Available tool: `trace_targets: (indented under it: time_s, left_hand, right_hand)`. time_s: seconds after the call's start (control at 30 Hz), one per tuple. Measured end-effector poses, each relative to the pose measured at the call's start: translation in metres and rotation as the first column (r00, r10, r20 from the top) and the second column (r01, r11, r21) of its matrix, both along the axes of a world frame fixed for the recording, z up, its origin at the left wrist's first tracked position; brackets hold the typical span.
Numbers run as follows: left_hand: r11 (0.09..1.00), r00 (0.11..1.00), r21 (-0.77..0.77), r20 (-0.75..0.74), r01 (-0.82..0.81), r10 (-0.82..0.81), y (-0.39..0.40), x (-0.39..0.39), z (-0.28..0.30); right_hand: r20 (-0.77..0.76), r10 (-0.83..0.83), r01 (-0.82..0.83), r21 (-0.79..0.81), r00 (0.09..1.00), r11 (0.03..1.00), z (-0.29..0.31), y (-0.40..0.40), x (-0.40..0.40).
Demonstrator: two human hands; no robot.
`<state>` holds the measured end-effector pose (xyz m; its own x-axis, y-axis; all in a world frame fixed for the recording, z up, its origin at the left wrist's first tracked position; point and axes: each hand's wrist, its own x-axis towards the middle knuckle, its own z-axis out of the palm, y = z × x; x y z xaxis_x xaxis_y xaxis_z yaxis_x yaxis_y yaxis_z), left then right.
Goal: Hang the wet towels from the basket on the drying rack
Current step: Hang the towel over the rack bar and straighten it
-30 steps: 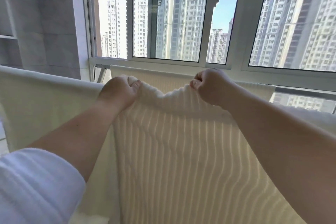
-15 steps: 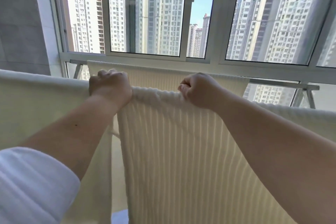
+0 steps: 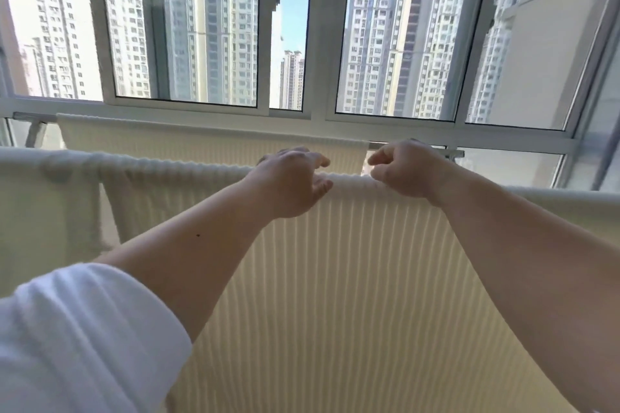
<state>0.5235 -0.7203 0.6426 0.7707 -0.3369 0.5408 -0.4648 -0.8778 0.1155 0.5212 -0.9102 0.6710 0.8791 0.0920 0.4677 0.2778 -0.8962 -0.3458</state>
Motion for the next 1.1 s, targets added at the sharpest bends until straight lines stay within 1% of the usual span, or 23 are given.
trace_targets:
  time_s: [0.1,0.27,0.5,0.53,0.57,0.6,0.67,0.73,0.8,0.87,0.93,1.0,1.03,1.1]
  left_hand:
    - [1.0,1.0,-0.012,0.001,0.01,-0.009,-0.04,0.001,0.0]
    - [1.0,1.0,-0.006,-0.009,-0.003,0.003,-0.111,0.004,0.0]
    - [0.998,0.999,-0.038,-0.022,-0.047,0.046,-0.191,0.022,-0.004]
    - [0.998,0.999,-0.038,-0.015,-0.044,0.044,-0.212,0.026,-0.004]
    - [0.997,0.998,-0.048,-0.02,-0.055,0.054,-0.214,0.027,-0.005]
    - [0.997,0.998,-0.048,-0.021,-0.057,0.056,-0.232,0.03,-0.006]
    - [0.997,0.998,-0.05,-0.026,-0.064,0.063,-0.25,0.035,-0.008]
    - [0.995,0.998,-0.086,-0.032,-0.05,0.048,-0.266,0.041,-0.01]
    - [0.986,0.999,-0.161,-0.042,-0.034,0.028,-0.268,0.045,-0.009]
    - [0.982,0.999,-0.184,-0.026,-0.038,0.033,-0.265,0.049,-0.008]
    - [0.983,0.999,-0.18,-0.019,-0.043,0.04,-0.264,0.054,-0.009]
    - [0.977,0.999,-0.208,0.001,-0.043,0.044,-0.267,0.056,-0.011]
    - [0.967,0.998,-0.25,0.027,-0.042,0.05,-0.268,0.056,-0.01]
    - [0.924,0.986,-0.381,0.139,-0.029,0.088,-0.268,0.052,-0.003]
  right_hand:
    - [-0.028,-0.081,0.081,-0.022,0.996,0.996,-0.003,-0.052,0.003]
    - [-0.103,-0.198,0.198,-0.013,0.975,0.98,-0.005,-0.139,0.021]
    - [-0.105,-0.356,0.345,-0.114,0.928,0.932,-0.011,-0.243,0.04]
    - [-0.115,-0.36,0.349,-0.104,0.926,0.931,-0.012,-0.261,0.039]
    - [-0.126,-0.337,0.327,-0.095,0.933,0.94,-0.013,-0.261,0.04]
    - [-0.151,-0.312,0.308,-0.051,0.938,0.95,-0.014,-0.272,0.038]
    - [-0.208,-0.208,0.23,0.09,0.956,0.969,-0.015,-0.283,0.037]
    - [-0.218,-0.102,0.151,0.22,0.971,0.964,-0.018,-0.296,0.035]
    - [-0.164,-0.044,0.085,0.25,0.986,0.964,-0.021,-0.303,0.036]
    - [-0.105,-0.02,0.043,0.225,0.994,0.973,-0.023,-0.301,0.037]
    - [-0.055,-0.006,0.013,0.139,0.998,0.99,-0.025,-0.298,0.041]
    - [0.021,-0.033,0.032,0.049,0.999,0.998,-0.026,-0.295,0.046]
    - [0.084,-0.053,0.05,0.038,0.995,0.998,-0.026,-0.295,0.048]
    - [0.242,-0.084,0.058,0.112,0.967,0.992,-0.018,-0.29,0.048]
